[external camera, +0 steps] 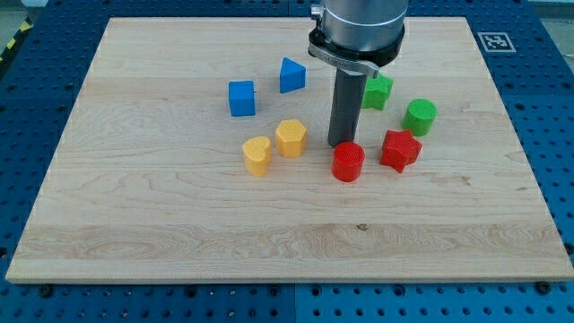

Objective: Move yellow hexagon on top right to yellow heart

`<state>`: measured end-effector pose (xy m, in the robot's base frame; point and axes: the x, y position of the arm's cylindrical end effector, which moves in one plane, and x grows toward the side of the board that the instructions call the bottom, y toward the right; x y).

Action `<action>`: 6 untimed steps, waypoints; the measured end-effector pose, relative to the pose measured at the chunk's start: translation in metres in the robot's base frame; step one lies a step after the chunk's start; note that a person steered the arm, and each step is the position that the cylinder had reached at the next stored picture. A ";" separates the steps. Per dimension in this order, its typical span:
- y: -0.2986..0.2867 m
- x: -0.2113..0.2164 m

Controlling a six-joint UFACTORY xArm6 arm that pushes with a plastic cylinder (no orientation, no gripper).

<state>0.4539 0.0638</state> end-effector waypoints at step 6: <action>-0.036 0.006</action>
